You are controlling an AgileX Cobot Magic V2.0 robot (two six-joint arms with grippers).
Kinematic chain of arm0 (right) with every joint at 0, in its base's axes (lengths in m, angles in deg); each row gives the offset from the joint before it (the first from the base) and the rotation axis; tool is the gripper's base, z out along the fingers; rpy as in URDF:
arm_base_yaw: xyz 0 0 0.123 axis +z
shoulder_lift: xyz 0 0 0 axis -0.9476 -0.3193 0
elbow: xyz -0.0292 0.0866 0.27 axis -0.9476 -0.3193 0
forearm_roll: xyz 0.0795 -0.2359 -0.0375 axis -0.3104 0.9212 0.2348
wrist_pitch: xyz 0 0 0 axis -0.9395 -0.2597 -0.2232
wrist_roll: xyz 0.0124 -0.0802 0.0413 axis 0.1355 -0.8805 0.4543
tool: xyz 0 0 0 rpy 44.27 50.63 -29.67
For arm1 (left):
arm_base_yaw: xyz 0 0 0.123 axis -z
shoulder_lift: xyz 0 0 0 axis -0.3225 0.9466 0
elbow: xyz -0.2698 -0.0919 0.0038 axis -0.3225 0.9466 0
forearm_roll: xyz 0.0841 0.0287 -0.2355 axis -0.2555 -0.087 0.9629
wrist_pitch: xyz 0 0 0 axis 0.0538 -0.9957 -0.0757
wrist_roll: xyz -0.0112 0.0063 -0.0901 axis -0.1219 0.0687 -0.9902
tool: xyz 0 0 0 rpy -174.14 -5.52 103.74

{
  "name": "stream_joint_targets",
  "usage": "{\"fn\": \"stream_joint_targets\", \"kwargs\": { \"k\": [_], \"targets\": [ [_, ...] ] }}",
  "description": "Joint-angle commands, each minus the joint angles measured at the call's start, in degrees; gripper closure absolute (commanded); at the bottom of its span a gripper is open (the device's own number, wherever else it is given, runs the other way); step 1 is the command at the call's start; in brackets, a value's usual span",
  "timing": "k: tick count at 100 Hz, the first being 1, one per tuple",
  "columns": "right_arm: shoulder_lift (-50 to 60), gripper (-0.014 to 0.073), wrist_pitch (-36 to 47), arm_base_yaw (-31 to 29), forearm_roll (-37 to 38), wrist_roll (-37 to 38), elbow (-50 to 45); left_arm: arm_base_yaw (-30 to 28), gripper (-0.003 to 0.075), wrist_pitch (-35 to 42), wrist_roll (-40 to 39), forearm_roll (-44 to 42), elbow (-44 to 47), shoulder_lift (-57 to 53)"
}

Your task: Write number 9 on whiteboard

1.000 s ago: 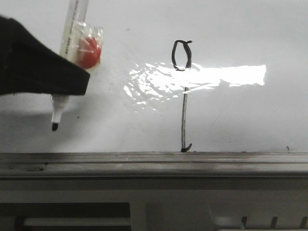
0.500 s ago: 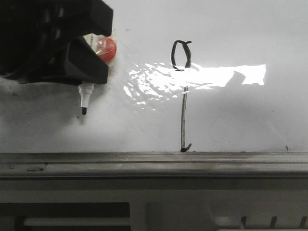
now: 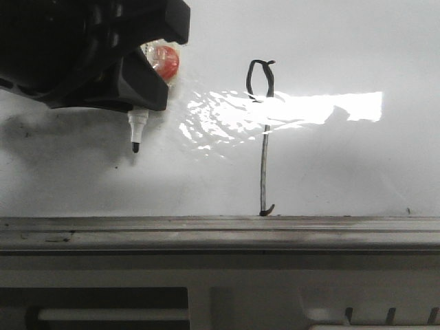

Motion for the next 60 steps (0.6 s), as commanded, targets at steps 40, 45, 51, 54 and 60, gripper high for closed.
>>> {"fn": "stream_joint_targets", "kwargs": {
  "k": [40, 45, 51, 54, 60],
  "targets": [
    [0.3, 0.0657, 4.1, -0.2, -1.9, -0.4, 2.0, -0.9, 0.0401, 10.5, -0.3, 2.3, -0.4, 2.0],
    [0.3, 0.0657, 4.0, -0.2, -1.9, -0.4, 2.0, -0.9, 0.0395, 10.5, -0.3, 2.3, -0.4, 2.0],
    [0.3, 0.0657, 3.7, -0.2, -1.9, -0.4, 2.0, -0.9, 0.0346, 9.9, -0.3, 2.3, -0.5, 1.5],
    [0.3, 0.0657, 3.6, -0.2, -1.9, -0.4, 2.0, -0.9, 0.0312, 9.5, -0.3, 2.3, -0.5, 1.0],
    [0.4, 0.0657, 2.4, -0.2, -1.9, -0.4, 2.0, -0.8, 0.0238, 8.7, -0.3, 2.3, -0.5, -0.6]
  ]
}}
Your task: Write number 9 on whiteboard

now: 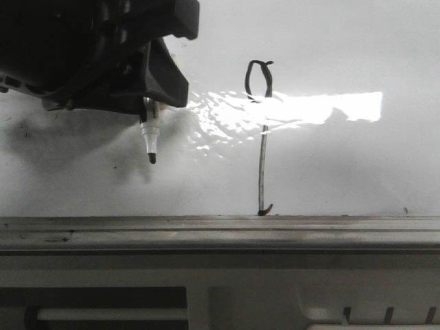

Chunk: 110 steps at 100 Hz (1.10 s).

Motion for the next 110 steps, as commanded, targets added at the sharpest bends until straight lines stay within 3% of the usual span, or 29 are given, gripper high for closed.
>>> {"fn": "stream_joint_targets", "kwargs": {
  "k": [1, 10, 28, 37, 53, 73, 110],
  "targets": [
    [0.4, 0.0657, 2.7, -0.2, -0.8, -0.4, 2.0, -1.2, 0.0220, 9.6, -0.3, 1.9, -0.1, -0.8],
    [1.5, 0.0654, 0.9, -0.2, -0.8, -0.4, 1.0, -1.1, 0.0155, 8.1, 0.3, 1.9, 0.4, -5.0],
    [10.6, 0.0638, 5.3, -0.5, 1.8, -0.4, -8.0, 2.3, 0.0193, 7.7, 5.2, 1.9, 5.8, -19.2],
    [16.9, 0.0638, 8.4, -1.2, 3.0, -0.4, -14.2, 5.0, 0.0321, 7.7, 6.9, 1.9, 9.7, -26.5],
    [26.0, 0.0638, 9.4, -1.5, 3.4, -0.4, -21.6, 8.5, 0.0740, 7.3, 7.2, 1.9, 16.1, -38.1],
    [31.2, 0.0638, 8.9, -1.5, 3.4, -0.4, -22.7, 9.1, 0.0738, 6.8, 7.3, 1.9, 19.5, -44.9],
    [31.2, 0.0638, 9.1, -1.5, 3.4, -0.4, -22.7, 9.1, 0.0738, 6.8, 7.3, 1.9, 20.1, -45.2]
  ]
}}
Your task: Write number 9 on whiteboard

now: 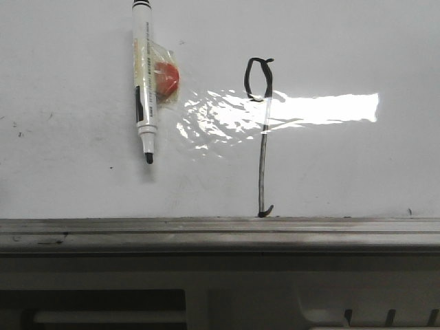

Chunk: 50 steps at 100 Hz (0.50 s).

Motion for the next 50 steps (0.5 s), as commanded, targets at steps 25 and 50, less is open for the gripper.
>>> {"fn": "stream_joint_targets", "kwargs": {
  "k": [25, 50],
  "targets": [
    [-0.6, 0.0638, 4.9, -0.2, 0.2, -0.4, 1.3, 0.4, 0.0738, 0.5, 2.2, -0.3, -1.5, 0.1],
    [-0.6, 0.0638, 4.9, -0.2, 0.2, -0.4, 1.3, -6.2, 0.0738, -2.6, 2.2, -21.4, 1.3, -0.1]
  ]
}}
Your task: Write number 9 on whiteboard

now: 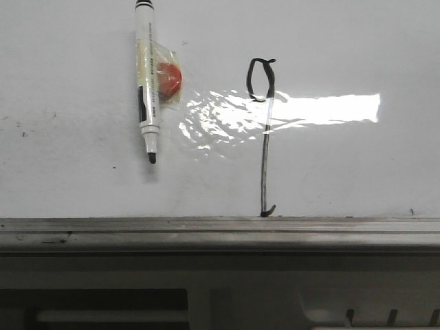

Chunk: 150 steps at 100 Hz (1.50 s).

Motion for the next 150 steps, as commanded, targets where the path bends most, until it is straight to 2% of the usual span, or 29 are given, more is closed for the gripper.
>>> {"fn": "stream_joint_targets", "kwargs": {
  "k": [1, 10, 18, 25, 30, 38, 44, 51, 58, 68, 91, 100, 124, 150],
  "targets": [
    [-0.6, 0.0638, 4.9, -0.2, 0.2, -0.4, 1.3, -3.3, 0.0738, -3.8, 0.2, -12.3, -0.3, 0.0],
    [-0.6, 0.0638, 4.9, -0.2, 0.2, -0.4, 1.3, -10.2, 0.0738, -6.2, -2.1, -19.0, 1.3, 0.0],
    [-0.6, 0.0638, 4.9, -0.2, 0.2, -0.4, 1.3, -17.7, 0.0738, -8.7, -10.0, -27.0, 2.7, -0.1],
    [-0.6, 0.0638, 4.9, -0.2, 0.2, -0.4, 1.3, -23.3, 0.0738, -11.0, -25.2, -43.9, 4.3, -0.7],
    [-0.6, 0.0638, 4.9, -0.2, 0.2, -0.4, 1.3, -26.2, 0.0738, -11.5, -41.0, -58.0, 5.8, -1.1],
    [-0.6, 0.0638, 4.9, -0.2, 0.2, -0.4, 1.3, -29.4, 0.0739, -11.2, -60.3, -79.4, 8.3, -1.2],
    [-0.6, 0.0638, 4.9, -0.2, 0.2, -0.4, 1.3, -32.1, 0.0739, -10.9, -72.0, -88.1, 10.8, -1.6],
    [-0.6, 0.0638, 4.9, -0.2, 0.2, -0.4, 1.3, -35.2, 0.0738, -10.9, -80.0, -93.0, 14.0, -3.0],
    [-0.6, 0.0638, 4.9, -0.2, 0.2, -0.4, 1.3, -37.9, 0.0738, -10.7, -82.8, -94.7, 17.3, -5.7],
    [-0.6, 0.0638, 4.9, -0.2, 0.2, -0.4, 1.3, -40.4, 0.0738, -13.0, -82.8, -94.7, 20.1, -12.4],
    [-0.6, 0.0638, 4.9, -0.2, 0.2, -0.4, 1.3, -46.6, 0.0738, -37.8, -82.9, -93.0, 20.0, -27.9],
    [-0.6, 0.0638, 4.9, -0.2, 0.2, -0.4, 1.3, -49.6, 0.0738, -39.4, -82.9, -93.7, 20.0, -31.2],
    [-0.6, 0.0638, 4.6, -0.2, 0.2, -0.4, 1.3, -56.9, 0.0738, -39.2, -82.9, -93.7, 20.0, -30.9],
    [-0.6, 0.0638, 4.6, -0.2, 0.2, -0.4, 1.3, -57.9, 0.0738, -39.2, -82.9, -93.7, 20.0, -30.9]
  ]
}}
